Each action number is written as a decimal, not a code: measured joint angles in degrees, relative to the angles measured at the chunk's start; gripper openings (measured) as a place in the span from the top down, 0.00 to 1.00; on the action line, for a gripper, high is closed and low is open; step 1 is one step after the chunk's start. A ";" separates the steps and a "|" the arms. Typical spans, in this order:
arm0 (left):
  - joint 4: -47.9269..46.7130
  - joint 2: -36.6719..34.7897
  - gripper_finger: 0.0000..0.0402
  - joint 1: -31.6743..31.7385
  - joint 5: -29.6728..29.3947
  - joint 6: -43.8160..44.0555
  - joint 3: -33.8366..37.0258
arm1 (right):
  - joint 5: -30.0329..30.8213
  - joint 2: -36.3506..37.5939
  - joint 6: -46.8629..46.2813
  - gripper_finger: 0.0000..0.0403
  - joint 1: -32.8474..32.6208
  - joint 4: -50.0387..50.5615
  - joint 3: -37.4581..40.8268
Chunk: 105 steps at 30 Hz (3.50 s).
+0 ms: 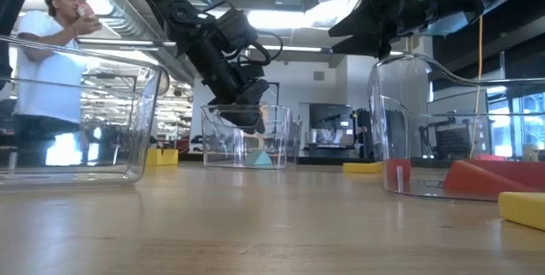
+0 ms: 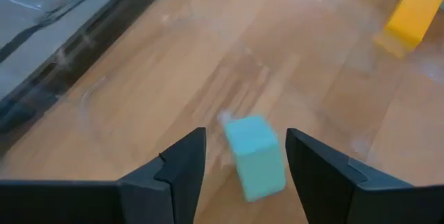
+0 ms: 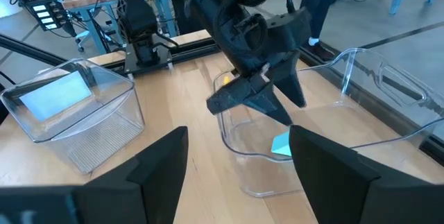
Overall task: Sort & place blocks by color
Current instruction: Put the top blue block into the top transparent bin
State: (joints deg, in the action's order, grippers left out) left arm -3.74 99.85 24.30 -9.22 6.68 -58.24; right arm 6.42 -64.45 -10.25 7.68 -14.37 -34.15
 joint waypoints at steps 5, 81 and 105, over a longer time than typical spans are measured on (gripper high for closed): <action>-6.34 -7.21 0.52 0.83 0.23 -1.77 -1.51 | 0.00 0.00 0.05 0.37 0.02 -0.07 0.00; 41.92 -57.61 0.52 -14.32 6.96 -2.34 46.69 | 29.58 -34.61 -58.46 0.40 4.55 39.80 -12.44; 41.87 -57.59 0.52 -14.30 6.96 -2.34 46.71 | 30.15 -35.75 -48.26 0.68 4.51 43.44 -12.44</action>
State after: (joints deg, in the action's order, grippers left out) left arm 38.12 42.26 9.99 -2.26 4.34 -11.53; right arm 36.57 -100.20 -58.51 12.20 29.07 -46.59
